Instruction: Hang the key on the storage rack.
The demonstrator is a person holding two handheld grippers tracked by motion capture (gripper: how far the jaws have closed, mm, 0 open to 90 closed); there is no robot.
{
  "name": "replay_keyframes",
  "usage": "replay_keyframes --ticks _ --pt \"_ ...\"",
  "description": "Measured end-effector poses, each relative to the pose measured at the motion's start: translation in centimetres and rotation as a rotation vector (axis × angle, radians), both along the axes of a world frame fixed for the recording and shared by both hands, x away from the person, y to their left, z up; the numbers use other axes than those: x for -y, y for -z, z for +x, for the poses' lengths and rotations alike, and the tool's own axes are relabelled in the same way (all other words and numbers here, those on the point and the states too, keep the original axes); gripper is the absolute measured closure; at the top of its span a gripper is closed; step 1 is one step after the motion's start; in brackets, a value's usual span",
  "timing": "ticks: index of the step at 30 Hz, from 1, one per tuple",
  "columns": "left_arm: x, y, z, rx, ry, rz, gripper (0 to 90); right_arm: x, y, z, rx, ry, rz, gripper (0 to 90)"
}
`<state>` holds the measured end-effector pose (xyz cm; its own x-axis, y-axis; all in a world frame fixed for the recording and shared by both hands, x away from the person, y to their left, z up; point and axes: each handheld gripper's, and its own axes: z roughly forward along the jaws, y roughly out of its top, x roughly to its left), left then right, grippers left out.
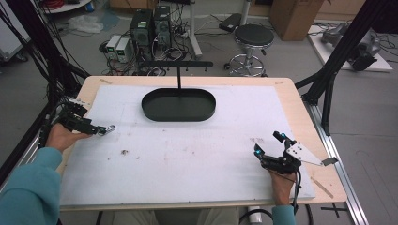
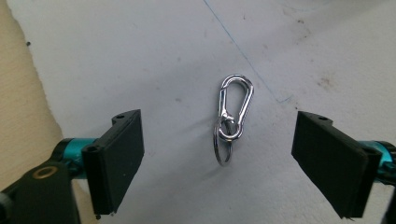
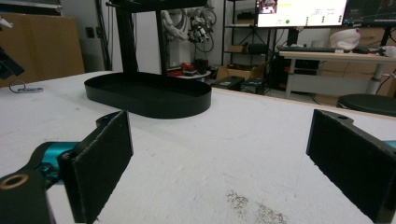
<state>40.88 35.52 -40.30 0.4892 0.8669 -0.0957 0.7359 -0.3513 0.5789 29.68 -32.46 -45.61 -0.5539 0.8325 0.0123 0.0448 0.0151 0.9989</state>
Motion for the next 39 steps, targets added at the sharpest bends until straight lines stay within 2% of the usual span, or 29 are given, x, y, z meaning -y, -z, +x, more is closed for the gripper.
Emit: replay_keyframes --ticks 10,13,17,20,22,24,30,36,39 --pt "0.2 0.8 0.4 -0.057 0.021 0.033 27.9 0.0 0.0 0.0 -0.004 0.004 0.002 6.6" --pt "0.2 1.0 0.4 -0.073 0.022 0.029 32.3 0.0 0.0 0.0 0.001 0.002 -0.001 6.6" --pt "0.1 1.0 0.4 -0.071 0.022 0.016 42.9 0.0 0.0 0.0 -0.004 0.004 0.001 6.6" --pt "0.0 1.0 0.4 -0.078 0.017 0.024 46.6 0.0 0.0 0.0 -0.005 0.004 0.001 6.6" --pt "-0.1 1.1 0.3 -0.079 0.02 0.01 53.1 0.0 0.0 0.0 -0.004 0.004 0.002 6.6" --pt "-0.2 1.1 0.3 -0.089 0.021 0.018 55.1 0.0 0.0 0.0 0.0 0.002 0.0 6.6" --pt "-0.3 1.1 0.2 -0.086 0.016 0.009 65.5 0.0 0.0 0.0 0.001 0.003 -0.001 6.6" --pt "-0.3 0.9 0.2 -0.083 0.009 -0.012 75.9 0.0 0.0 0.0 0.001 0.003 -0.001 6.6" --pt "-0.4 0.9 0.2 -0.084 0.014 -0.013 77.3 0.0 0.0 0.0 0.0 0.003 0.0 6.6"
